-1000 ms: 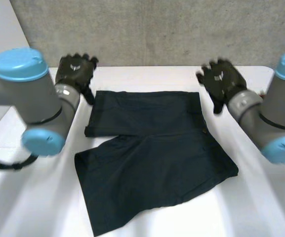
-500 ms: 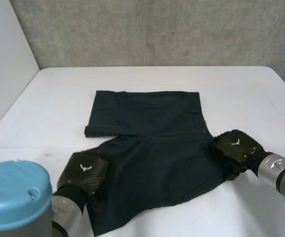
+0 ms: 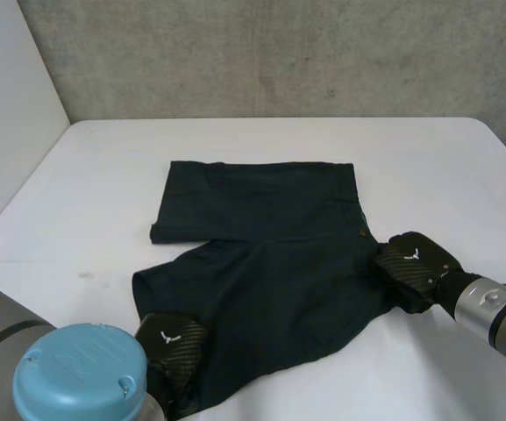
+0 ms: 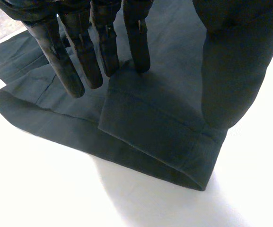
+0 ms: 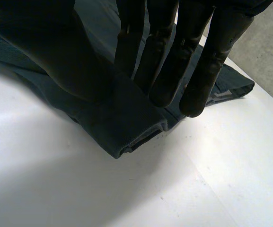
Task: Fold the shorts.
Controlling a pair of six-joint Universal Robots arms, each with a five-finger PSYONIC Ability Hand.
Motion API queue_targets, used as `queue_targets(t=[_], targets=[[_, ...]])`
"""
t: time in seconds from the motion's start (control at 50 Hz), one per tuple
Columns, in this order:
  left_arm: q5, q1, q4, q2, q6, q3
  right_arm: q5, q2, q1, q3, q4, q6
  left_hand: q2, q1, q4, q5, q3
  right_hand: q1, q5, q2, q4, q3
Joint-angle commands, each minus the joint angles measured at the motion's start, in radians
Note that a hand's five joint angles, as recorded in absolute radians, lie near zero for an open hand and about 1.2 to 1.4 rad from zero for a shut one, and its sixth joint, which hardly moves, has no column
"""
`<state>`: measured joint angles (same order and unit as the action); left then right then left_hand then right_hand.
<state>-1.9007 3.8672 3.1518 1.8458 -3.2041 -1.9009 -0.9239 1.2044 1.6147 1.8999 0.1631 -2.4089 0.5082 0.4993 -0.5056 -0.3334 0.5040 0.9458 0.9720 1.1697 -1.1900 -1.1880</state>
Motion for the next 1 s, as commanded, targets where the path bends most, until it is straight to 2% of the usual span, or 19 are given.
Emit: queue_targets(t=[0.02, 0.16, 0.34, 0.6, 0.68, 0.74, 0.8, 0.82, 1.0], targets=[[-0.001, -0.009, -0.007, 0.0, 0.0, 0.0, -0.013, 0.009, 0.001, 0.008, -0.004, -0.004, 0.084, 0.093, -0.087, -0.084, 0.088, 0.45, 0.25, 0.227, -0.206, -0.208], [-0.008, -0.014, -0.009, 0.027, -0.002, 0.0, -0.013, 0.009, 0.001, 0.004, -0.002, -0.035, 0.084, 0.093, -0.087, -0.084, 0.088, 0.45, 0.25, 0.227, -0.206, -0.208], [-0.066, -0.017, -0.003, 0.061, -0.002, -0.003, -0.013, 0.011, -0.001, 0.001, -0.002, -0.046, 0.072, 0.081, -0.075, -0.073, 0.077, 0.45, 0.25, 0.227, -0.206, -0.208], [-0.069, -0.023, 0.005, 0.102, -0.008, 0.002, -0.012, 0.011, -0.001, 0.004, -0.004, -0.046, 0.096, 0.105, -0.098, -0.096, 0.1, 0.45, 0.25, 0.227, -0.206, -0.208], [-0.069, -0.025, 0.019, 0.104, -0.008, 0.002, -0.012, 0.011, -0.001, 0.004, -0.004, -0.046, 0.28, 0.289, -0.283, -0.28, 0.284, 0.45, 0.25, 0.227, -0.206, -0.208], [-0.07, -0.023, 0.048, 0.102, -0.014, 0.0, -0.013, 0.012, -0.001, 0.005, -0.004, -0.046, 0.558, 0.567, -0.561, -0.559, 0.563, 0.45, 0.25, 0.227, -0.206, -0.208], [-0.074, -0.023, 0.057, 0.096, -0.016, 0.002, -0.013, 0.014, -0.001, 0.005, -0.004, -0.046, 0.738, 0.747, -0.741, -0.738, 0.742, 0.45, 0.25, 0.227, -0.206, -0.208], [-0.075, -0.023, 0.06, 0.093, -0.014, 0.005, -0.013, 0.015, -0.001, 0.005, -0.004, -0.046, 0.878, 0.887, -0.881, -0.878, 0.882, 0.45, 0.25, 0.227, -0.206, -0.208], [-0.087, -0.017, 0.06, 0.013, -0.016, 0.022, -0.016, 0.02, -0.001, 0.005, -0.007, -0.044, 0.888, 0.897, -0.891, -0.888, 0.892, 0.45, 0.25, 0.227, -0.206, -0.208]])
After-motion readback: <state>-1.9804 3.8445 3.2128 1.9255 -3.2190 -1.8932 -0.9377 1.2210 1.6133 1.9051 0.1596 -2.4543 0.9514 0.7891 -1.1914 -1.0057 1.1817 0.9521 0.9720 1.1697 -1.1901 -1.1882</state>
